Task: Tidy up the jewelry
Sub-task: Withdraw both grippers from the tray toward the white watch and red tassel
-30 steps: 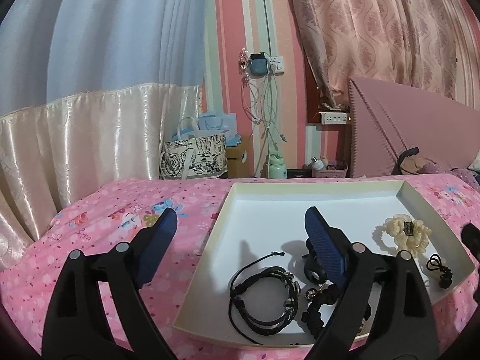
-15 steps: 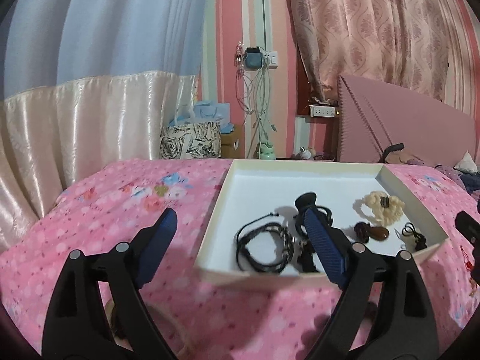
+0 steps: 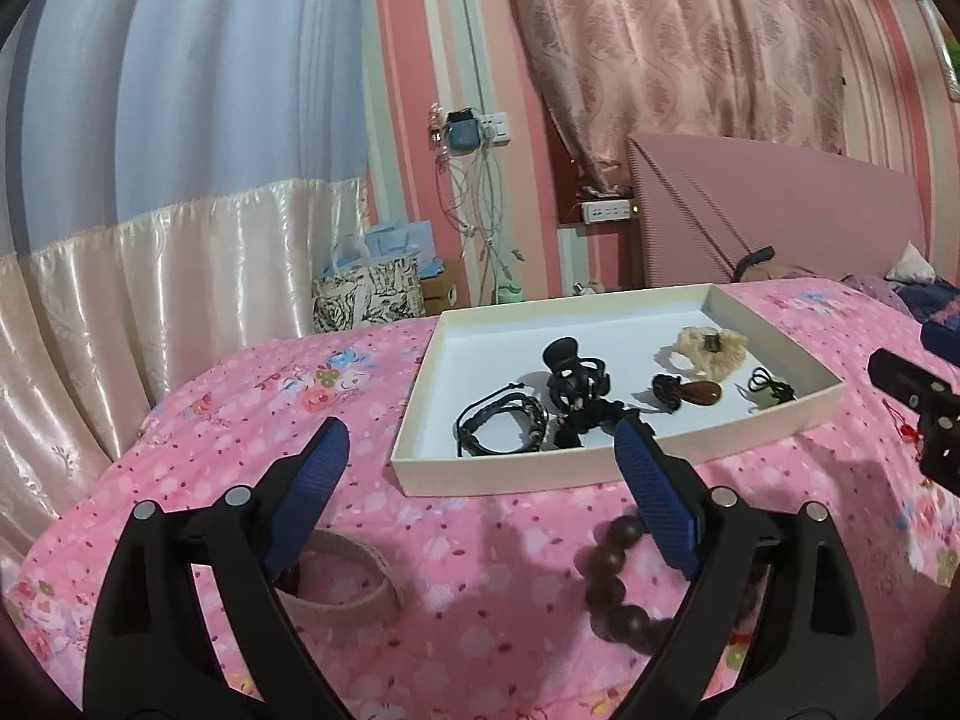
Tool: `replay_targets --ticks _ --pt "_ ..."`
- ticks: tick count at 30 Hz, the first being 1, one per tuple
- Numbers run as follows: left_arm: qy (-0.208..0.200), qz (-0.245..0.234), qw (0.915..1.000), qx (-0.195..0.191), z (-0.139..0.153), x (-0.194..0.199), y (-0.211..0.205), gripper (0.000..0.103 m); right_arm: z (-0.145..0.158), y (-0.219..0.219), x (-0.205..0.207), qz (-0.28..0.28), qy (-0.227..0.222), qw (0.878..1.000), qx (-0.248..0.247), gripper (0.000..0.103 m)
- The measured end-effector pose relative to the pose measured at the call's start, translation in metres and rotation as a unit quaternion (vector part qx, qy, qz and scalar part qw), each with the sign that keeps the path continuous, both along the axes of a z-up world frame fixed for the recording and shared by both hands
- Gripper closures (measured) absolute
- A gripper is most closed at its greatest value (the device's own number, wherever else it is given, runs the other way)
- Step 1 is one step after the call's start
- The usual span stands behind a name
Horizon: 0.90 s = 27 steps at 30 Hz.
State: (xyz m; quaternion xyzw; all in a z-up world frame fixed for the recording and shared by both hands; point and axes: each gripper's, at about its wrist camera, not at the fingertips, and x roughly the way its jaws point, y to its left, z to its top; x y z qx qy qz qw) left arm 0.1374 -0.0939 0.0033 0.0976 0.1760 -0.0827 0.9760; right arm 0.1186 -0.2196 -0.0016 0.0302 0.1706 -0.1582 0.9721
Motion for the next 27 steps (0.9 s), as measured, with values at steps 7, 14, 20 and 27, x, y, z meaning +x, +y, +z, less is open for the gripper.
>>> replay_targets --ticks 7,14,20,27 --pt "0.012 0.001 0.9998 -0.017 0.000 -0.015 0.013 0.012 -0.001 -0.002 -0.017 -0.006 -0.003 1.000 0.017 0.028" --pt "0.027 0.022 0.9992 -0.017 -0.003 -0.026 0.032 0.012 -0.003 -0.002 -0.035 -0.010 0.003 1.000 0.025 0.028" --pt "0.026 0.026 0.9993 -0.005 -0.002 -0.039 0.054 0.012 -0.004 -0.005 -0.046 -0.002 -0.002 0.999 0.040 0.028" --pt "0.010 0.087 0.9959 0.024 0.001 -0.030 0.129 0.012 -0.010 -0.019 -0.054 0.008 0.009 0.997 0.080 0.028"
